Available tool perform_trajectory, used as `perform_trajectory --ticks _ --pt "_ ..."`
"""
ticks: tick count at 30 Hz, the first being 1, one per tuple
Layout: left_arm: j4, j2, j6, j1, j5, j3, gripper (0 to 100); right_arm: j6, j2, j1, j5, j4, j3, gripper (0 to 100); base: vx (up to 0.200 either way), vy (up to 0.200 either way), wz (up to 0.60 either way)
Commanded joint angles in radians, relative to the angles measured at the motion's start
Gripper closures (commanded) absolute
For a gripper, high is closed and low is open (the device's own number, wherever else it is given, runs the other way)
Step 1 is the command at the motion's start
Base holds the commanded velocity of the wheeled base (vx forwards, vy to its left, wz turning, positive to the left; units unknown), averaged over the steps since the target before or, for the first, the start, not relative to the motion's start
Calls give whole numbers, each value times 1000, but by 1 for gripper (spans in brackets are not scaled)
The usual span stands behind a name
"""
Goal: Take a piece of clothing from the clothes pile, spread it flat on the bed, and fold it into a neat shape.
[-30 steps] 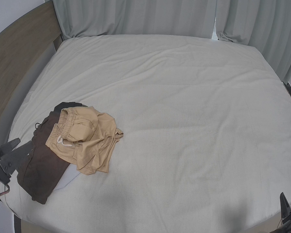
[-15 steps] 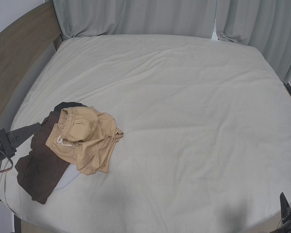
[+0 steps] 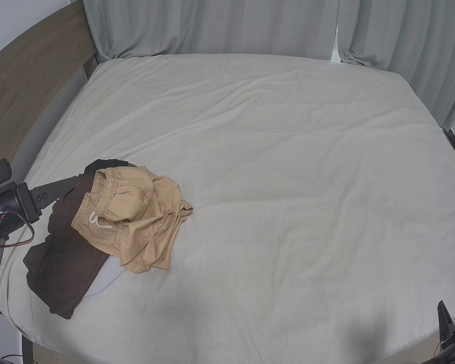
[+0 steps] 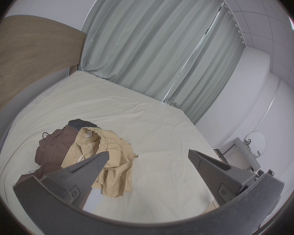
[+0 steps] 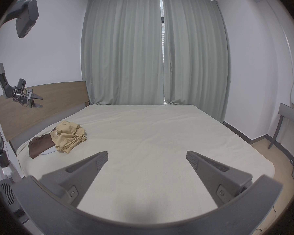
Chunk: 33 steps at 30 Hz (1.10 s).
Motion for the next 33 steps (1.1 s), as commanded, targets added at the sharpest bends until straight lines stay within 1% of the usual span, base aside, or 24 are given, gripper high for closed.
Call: perform_trajectory --ticks 1,8,15,24,33 --pt "-47 125 8 1 -7 -14 0 0 -16 2 0 0 16 0 0 0 0" --pt "-81 216 9 1 -17 -47 0 0 -16 2 0 0 16 0 0 0 0" --pt "-81 317 74 16 -18 -92 0 0 -16 2 0 -2 16 0 0 0 0" --pt "-83 434 89 17 -20 -158 0 0 -16 0 0 -2 16 0 0 0 0" --pt "-81 544 135 13 -18 -242 0 1 -16 0 0 -2 16 0 0 0 0"
